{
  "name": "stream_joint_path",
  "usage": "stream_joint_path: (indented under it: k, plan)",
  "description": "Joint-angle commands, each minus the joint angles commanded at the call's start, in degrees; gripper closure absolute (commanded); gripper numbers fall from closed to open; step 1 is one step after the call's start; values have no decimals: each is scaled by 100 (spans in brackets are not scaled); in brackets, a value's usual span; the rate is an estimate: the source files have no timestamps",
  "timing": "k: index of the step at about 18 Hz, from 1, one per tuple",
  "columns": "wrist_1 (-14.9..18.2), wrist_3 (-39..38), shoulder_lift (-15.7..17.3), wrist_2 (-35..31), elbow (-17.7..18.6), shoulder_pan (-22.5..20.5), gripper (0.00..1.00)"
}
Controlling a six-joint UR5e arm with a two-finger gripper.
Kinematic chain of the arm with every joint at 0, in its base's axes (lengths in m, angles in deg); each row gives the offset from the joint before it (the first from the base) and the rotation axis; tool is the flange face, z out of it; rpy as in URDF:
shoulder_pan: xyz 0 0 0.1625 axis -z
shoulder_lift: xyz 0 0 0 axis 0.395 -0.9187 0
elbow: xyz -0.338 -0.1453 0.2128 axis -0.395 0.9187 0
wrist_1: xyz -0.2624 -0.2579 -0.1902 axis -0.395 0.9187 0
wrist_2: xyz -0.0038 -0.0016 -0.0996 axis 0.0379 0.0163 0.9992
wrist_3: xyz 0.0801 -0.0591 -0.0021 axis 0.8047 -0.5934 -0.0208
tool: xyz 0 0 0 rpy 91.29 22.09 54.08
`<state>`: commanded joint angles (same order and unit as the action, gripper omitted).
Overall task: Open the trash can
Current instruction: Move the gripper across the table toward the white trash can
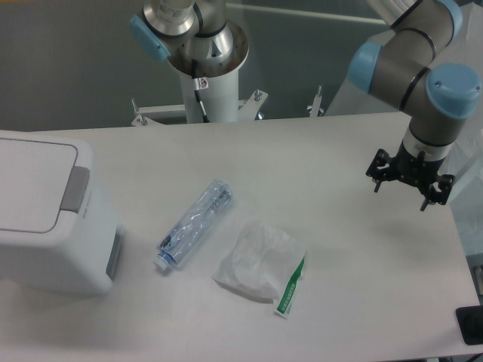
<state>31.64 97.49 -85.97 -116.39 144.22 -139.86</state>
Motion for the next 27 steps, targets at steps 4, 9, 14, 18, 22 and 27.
stream_joint_path:
  k: [4, 9, 14, 18, 22, 27]
  plan:
    - [9, -9, 44, 0, 44, 44, 0]
    - [18, -105, 263, 9, 315, 123, 0]
    - [9, -772, 685, 35, 606, 272, 0]
    - [18, -1027, 729, 419, 677, 439, 0]
    - [79, -1959, 923, 931, 467, 675, 0]
    - [271, -3373, 809, 932, -288, 1493, 0]
